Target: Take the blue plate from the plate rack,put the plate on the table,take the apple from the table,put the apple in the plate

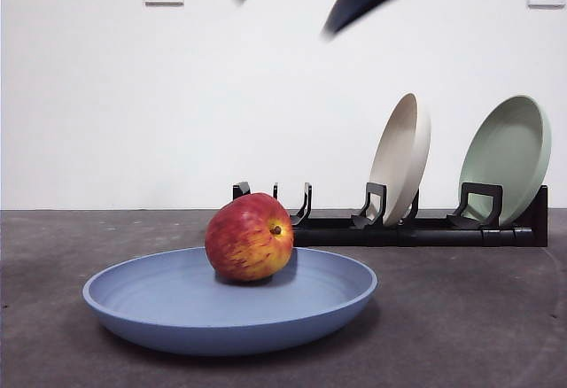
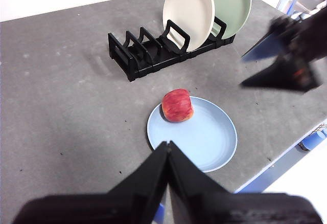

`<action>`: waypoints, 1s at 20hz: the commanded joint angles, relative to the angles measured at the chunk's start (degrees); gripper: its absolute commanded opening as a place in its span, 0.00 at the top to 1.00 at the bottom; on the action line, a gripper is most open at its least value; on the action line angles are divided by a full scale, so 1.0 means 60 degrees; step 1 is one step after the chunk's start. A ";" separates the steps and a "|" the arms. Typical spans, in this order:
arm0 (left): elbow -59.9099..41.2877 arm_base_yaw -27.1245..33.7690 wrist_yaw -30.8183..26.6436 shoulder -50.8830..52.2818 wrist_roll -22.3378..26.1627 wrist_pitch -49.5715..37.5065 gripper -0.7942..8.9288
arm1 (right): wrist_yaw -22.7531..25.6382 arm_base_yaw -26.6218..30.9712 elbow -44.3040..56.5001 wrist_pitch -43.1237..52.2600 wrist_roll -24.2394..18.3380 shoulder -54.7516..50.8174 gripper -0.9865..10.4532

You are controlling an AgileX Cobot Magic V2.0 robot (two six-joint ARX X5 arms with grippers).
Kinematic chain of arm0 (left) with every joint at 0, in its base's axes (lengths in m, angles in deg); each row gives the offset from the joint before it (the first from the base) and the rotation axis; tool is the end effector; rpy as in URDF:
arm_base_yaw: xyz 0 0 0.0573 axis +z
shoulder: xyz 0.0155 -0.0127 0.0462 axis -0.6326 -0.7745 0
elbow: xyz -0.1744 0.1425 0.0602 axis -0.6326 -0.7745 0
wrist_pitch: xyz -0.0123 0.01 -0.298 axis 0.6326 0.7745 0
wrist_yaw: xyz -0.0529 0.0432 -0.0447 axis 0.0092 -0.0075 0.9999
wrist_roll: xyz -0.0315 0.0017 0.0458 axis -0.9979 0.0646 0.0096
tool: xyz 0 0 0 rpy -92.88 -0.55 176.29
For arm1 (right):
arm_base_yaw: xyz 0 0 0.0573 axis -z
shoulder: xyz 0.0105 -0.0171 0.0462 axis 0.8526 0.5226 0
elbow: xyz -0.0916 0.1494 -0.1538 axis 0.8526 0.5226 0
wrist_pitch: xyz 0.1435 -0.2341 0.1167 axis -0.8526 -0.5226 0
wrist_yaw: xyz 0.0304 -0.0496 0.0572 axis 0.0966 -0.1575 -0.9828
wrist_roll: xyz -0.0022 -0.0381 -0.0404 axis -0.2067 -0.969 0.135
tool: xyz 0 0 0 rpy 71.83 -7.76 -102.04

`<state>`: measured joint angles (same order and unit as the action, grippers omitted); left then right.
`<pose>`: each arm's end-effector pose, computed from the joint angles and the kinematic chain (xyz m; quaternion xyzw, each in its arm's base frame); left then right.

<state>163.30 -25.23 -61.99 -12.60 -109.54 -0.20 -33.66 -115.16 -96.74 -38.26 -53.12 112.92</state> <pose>0.0373 -0.0451 0.4156 0.0053 0.2371 -0.2746 0.9319 0.1772 0.2599 0.2917 -0.1179 0.3481 0.3392 0.8660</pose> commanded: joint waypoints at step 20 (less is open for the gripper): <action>-0.0004 -0.0018 -0.0033 0.0011 0.0138 -0.0033 0.92 | 0.2375 -0.0051 -0.0237 -0.4204 0.1752 -0.4707 0.91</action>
<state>163.30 -25.23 -61.99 -12.60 -109.54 -0.20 -19.48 -115.40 -98.23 -62.65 -43.27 84.55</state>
